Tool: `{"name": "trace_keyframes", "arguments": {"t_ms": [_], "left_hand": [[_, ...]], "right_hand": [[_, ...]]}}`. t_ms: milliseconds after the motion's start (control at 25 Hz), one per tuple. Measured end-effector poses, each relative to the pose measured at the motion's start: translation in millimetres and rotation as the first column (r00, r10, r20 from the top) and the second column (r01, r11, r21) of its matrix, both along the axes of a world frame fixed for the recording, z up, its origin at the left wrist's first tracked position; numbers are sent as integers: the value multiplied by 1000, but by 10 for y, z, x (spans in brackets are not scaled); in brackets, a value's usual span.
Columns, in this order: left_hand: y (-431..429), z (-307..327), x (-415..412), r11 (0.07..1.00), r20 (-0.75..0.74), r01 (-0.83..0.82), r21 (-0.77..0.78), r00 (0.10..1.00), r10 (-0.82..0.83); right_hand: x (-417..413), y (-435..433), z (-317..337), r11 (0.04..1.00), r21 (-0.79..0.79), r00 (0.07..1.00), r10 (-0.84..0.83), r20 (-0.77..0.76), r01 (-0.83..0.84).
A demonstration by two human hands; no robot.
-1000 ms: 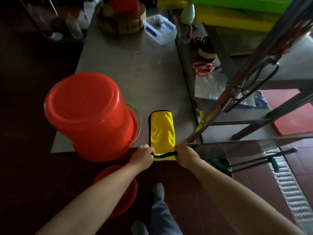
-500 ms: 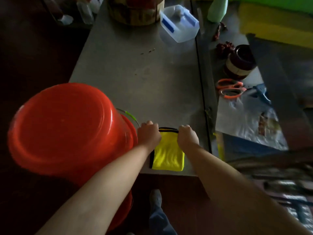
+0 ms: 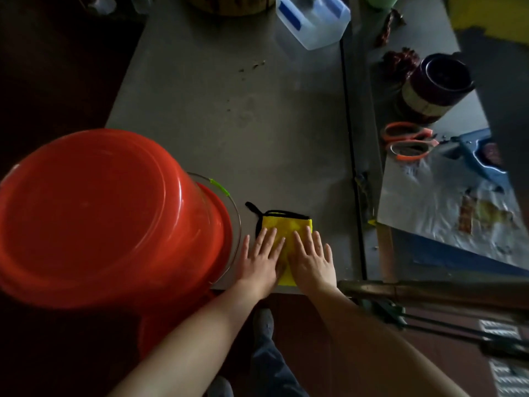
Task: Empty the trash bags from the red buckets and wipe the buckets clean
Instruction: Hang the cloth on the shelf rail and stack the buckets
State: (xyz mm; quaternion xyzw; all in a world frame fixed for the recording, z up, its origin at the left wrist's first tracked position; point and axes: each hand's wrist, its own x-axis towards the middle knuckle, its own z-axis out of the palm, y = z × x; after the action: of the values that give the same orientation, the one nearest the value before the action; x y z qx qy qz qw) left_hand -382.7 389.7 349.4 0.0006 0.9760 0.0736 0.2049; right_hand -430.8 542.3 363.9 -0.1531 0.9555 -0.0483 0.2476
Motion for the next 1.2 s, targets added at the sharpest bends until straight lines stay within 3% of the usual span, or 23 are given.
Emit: {"name": "trace_keyframes", "arguments": {"t_ms": [240, 320, 480, 600, 680, 800, 880, 1000, 1200], "left_hand": [[-3, 49, -26, 997, 17, 6, -79, 1000, -4], [-12, 245, -34, 998, -40, -7, -66, 999, 5], [-263, 1024, -213, 993, -149, 1, -121, 989, -19], [-561, 1838, -410, 983, -272, 1, -183, 961, -51], [-848, 2364, -366, 976, -383, -61, -208, 923, -24], [-1476, 2931, -41, 959, -443, -156, -234, 896, 38], [-1953, 3073, 279, 946, -429, -225, -235, 897, 107], [-2656, 2948, 797, 922, -357, -358, -146, 889, 288], [-3212, 2648, 1308, 793, 12, -593, 141, 802, 598]], "right_hand": [[0, -32, -9, 996, 90, 1000, -8, 28, 6], [-12, -53, 153, 997, 62, 999, -39, 12, 38], [-92, -239, 752, 993, -22, 988, -120, -95, 119], [-246, -560, 1328, 990, -78, 989, -125, -76, 119], [-301, -834, 1719, 994, -77, 994, -77, -77, 71], [-139, -1342, 2230, 973, -226, 992, -68, -107, 42], [137, -1714, 2492, 959, -284, 994, -15, -105, -16], [583, -2148, 2578, 884, -446, 989, -143, 32, 142], [1130, -2313, 2440, 735, -566, 923, -352, 154, 374]]}}
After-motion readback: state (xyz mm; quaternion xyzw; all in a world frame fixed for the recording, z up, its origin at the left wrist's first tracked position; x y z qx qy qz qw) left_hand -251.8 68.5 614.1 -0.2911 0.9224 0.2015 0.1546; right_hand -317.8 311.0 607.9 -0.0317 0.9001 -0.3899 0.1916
